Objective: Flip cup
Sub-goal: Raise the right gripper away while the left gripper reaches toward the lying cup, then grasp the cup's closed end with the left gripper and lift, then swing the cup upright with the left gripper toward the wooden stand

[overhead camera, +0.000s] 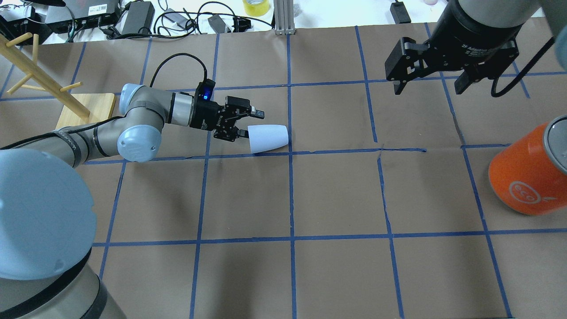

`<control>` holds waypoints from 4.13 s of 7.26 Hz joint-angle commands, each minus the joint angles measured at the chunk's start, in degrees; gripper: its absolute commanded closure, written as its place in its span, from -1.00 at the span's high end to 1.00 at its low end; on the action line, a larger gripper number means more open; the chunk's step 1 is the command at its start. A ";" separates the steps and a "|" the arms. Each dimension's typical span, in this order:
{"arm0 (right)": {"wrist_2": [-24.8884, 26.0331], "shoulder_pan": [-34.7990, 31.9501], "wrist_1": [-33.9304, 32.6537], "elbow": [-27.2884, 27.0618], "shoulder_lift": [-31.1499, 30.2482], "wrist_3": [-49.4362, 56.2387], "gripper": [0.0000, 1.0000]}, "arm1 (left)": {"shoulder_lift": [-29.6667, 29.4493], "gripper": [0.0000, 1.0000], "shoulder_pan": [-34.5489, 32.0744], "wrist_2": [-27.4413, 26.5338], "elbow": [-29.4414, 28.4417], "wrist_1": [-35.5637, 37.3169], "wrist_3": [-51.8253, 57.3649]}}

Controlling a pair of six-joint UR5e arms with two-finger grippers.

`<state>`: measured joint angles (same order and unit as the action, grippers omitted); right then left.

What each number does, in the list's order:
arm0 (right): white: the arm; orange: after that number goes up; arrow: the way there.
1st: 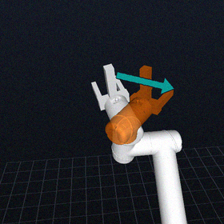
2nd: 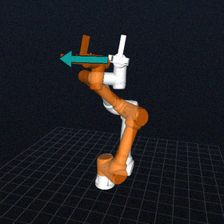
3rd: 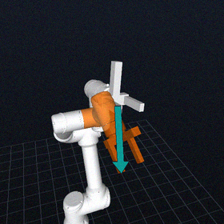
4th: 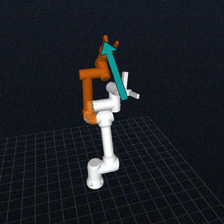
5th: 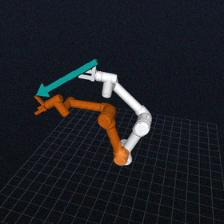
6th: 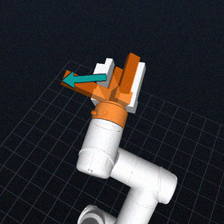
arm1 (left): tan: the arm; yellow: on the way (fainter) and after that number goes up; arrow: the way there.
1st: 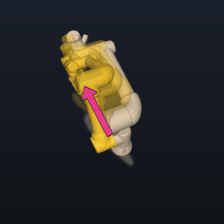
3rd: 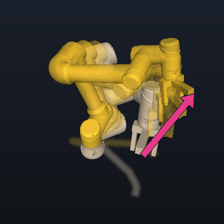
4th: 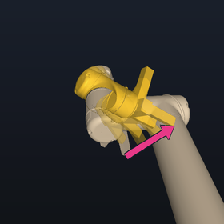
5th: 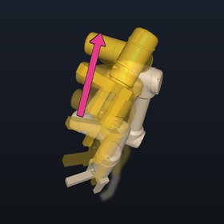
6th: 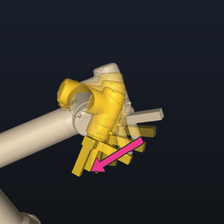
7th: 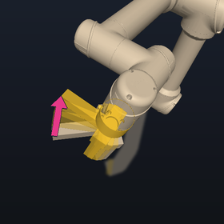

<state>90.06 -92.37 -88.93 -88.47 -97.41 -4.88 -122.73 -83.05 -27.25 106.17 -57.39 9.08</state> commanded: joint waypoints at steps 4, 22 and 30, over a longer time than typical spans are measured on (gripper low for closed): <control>-0.14 0.17 -2.12 3.74 3.71 -0.22 1.00 | -0.32 -0.27 -1.68 -0.78 -1.13 2.37 -3.71; -0.14 -0.01 -1.95 2.60 3.37 0.22 1.00 | 8.13 -1.00 0.76 -60.98 -21.97 -14.41 8.62; -0.14 -0.01 -1.86 2.60 3.28 0.22 1.00 | 1.96 -1.00 1.84 -62.23 -21.97 -9.40 5.89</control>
<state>89.91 -92.37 -90.80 -85.87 -94.10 -4.66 -120.66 -80.75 -89.97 84.06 -66.84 17.46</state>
